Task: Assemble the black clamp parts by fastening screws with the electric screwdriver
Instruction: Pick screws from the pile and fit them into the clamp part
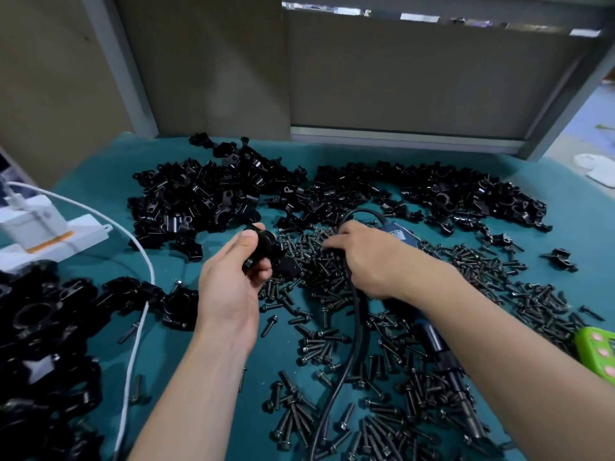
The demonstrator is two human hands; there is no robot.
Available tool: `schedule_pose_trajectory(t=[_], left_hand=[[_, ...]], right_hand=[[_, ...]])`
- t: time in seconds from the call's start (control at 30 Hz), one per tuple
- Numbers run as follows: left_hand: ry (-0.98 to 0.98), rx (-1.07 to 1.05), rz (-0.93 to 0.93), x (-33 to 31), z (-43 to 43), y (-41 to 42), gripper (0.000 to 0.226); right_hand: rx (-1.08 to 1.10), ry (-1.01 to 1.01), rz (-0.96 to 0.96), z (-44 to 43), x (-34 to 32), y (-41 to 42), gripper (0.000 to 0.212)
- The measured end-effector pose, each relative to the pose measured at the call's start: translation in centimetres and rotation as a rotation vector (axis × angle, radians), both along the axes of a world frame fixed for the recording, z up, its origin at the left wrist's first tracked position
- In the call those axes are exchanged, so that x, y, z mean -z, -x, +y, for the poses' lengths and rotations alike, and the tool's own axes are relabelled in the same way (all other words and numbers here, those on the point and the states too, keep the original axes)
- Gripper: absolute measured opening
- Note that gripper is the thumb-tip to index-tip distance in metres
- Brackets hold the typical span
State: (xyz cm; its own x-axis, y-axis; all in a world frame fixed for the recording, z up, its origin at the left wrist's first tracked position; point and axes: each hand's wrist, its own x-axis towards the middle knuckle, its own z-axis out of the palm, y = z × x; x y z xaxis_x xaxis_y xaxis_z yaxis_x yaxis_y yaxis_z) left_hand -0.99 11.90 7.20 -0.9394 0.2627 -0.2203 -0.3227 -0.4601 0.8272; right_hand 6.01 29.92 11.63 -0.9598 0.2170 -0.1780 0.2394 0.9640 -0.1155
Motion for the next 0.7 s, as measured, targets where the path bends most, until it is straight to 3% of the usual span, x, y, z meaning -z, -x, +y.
schedule_pose_trajectory(t=[0.2,0.3,0.43,0.53,0.6,0.7], left_hand=[[0.044,0.031,0.032,-0.1,0.3,-0.1,0.028],[0.07,0.041,0.048,-0.1,0.6,-0.2,0.029],[0.083,0.038,0.055,-0.1,0.7,-0.4,0.029],[0.087,0.032,0.052,-0.2,0.7,-0.5,0.03],[0.081,0.024,0.044,-0.2,0.7,-0.4,0.03],[0.082,0.02,0.043,-0.1,0.6,-0.3,0.024]], right_hand=[[0.101,-0.175,-0.062,0.0,-2.1,-3.8,0.042],[0.19,-0.075,-0.048,0.5,-2.8,-4.1,0.046],[0.179,0.005,0.128,0.9,-1.7,-1.8,0.042],[0.147,0.139,0.086,0.6,-1.0,0.4,0.058],[0.077,0.099,-0.066,0.1,-0.8,0.9,0.076],[-0.055,-0.035,-0.176,-0.9,-1.0,0.3,0.086]])
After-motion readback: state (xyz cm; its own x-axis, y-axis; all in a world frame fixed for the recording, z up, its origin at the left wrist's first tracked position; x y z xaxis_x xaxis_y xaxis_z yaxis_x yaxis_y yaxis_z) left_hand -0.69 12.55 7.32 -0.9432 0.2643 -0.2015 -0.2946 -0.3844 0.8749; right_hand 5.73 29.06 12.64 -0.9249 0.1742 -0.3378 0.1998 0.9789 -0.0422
